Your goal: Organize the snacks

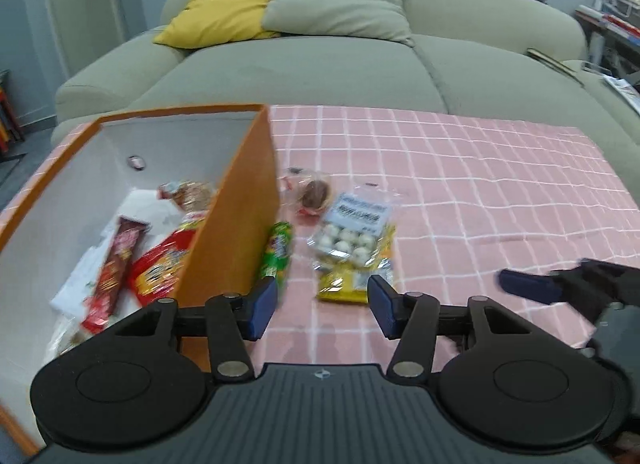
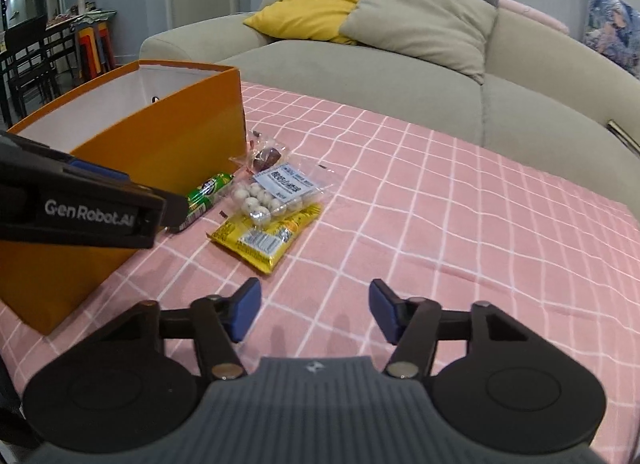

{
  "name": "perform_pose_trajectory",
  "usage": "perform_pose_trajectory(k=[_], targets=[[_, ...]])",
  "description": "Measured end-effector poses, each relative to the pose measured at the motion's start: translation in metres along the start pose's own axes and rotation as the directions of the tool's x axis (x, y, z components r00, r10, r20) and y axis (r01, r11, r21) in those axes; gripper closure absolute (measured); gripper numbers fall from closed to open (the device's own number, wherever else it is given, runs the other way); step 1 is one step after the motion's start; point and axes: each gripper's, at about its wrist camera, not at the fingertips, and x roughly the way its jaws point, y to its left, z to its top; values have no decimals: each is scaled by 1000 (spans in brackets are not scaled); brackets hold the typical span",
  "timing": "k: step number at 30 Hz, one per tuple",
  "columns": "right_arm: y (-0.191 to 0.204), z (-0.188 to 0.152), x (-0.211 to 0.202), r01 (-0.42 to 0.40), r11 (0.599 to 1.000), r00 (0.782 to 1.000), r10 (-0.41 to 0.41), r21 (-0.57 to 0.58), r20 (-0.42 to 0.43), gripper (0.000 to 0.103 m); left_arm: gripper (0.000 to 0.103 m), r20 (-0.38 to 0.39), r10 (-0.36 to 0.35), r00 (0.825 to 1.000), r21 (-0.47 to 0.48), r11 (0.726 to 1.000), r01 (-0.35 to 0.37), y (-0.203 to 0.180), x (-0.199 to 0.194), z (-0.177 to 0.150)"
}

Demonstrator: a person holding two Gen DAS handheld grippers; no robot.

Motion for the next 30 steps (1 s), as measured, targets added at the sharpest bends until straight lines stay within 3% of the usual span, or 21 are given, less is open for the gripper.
perform_pose_trajectory(k=[6, 10, 16, 18, 21, 30], targets=[[5, 7, 29, -53, 999, 998, 53, -9, -26, 54, 37, -23, -107, 994, 48, 993, 108, -2, 24, 17], [11, 10, 46, -70, 997, 996, 69, -19, -50, 61, 34, -65, -98, 993, 94, 990, 104, -1, 41, 27], [19, 14, 60, -115, 993, 992, 114, -20, -63, 78, 34, -90, -113, 989, 132, 983, 125, 0, 48, 27], [20, 15, 61, -126, 992, 990, 125, -11, -64, 92, 34, -102, -122, 987, 132, 982, 135, 0, 51, 28], [20, 14, 59, -122, 992, 990, 120, -18, -69, 103, 30, -105, -127, 986, 152, 978, 142, -2, 54, 30], [2, -5, 36, -69, 997, 994, 66, -31, -92, 103, 19, -129, -177, 976, 218, 955, 201, -8, 71, 38]])
